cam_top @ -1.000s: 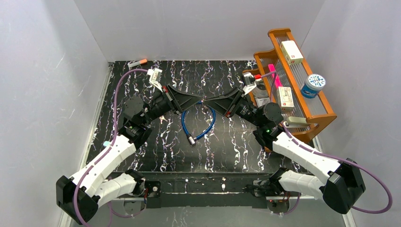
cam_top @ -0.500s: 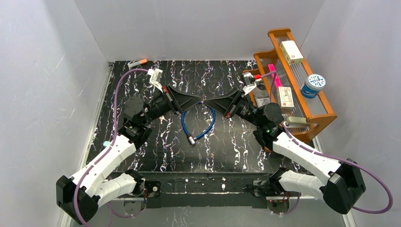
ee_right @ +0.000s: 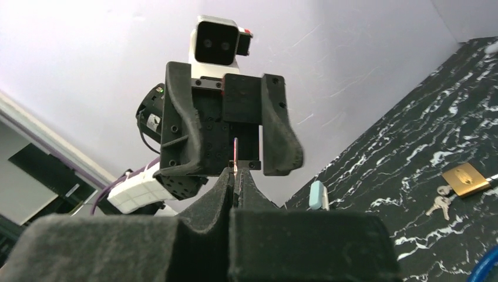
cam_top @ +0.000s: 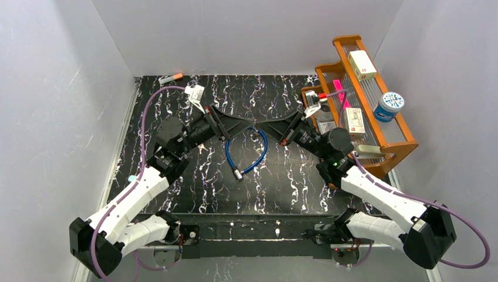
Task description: Unlock with the key
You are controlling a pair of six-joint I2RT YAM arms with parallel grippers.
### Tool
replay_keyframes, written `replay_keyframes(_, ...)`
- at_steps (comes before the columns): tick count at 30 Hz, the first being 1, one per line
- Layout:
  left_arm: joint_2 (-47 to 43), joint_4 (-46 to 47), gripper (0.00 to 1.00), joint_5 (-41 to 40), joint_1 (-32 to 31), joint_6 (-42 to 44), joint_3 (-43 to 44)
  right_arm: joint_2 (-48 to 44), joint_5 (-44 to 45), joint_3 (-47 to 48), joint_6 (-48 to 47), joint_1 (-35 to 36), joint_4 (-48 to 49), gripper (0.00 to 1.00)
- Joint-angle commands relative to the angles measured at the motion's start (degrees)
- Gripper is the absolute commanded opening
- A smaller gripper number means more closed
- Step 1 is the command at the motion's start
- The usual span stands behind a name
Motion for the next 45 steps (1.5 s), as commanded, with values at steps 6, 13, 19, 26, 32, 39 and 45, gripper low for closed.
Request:
replay_keyframes(6,0.2,-34.6,0.72,-22.7,-0.2,14.0,6.8,-8.9,20.1,-4.2,-4.5,-0.1,-17.2,0.01)
replay_keyframes(13,8.3,-52.9,0.75,-34.1,-2.3,13.0,7.4,-13.2,31.0,-4.3,-5.0,-0.1,-36.5,0.01)
replay_keyframes(19,18.9,-61.7,0.68,-43.3,-9.4,5.1,9.5,-15.9,35.5,-4.9,-4.5,-0.1,-45.2,0.01)
replay_keyframes(26,32.5,-67.8,0.64,-52.3,-15.0,0.0,14.8,-17.0,35.8,-6.1,-5.0,-0.1,-46.8,0.01)
replay_keyframes(32,39.1,-67.0,0.64,-54.4,-15.1,0.4,16.9,-17.8,35.6,-6.5,-5.3,0.0,-48.7,0.01)
replay_keyframes(39,43.5,-64.3,0.59,-54.3,-14.8,1.0,15.8,-17.9,34.5,-6.5,-5.3,-0.1,-48.9,0.01)
replay_keyframes(45,44.3,-59.8,0.45,-53.4,-13.1,2.7,13.4,-17.1,32.3,-6.3,-6.1,-0.1,-48.1,0.01)
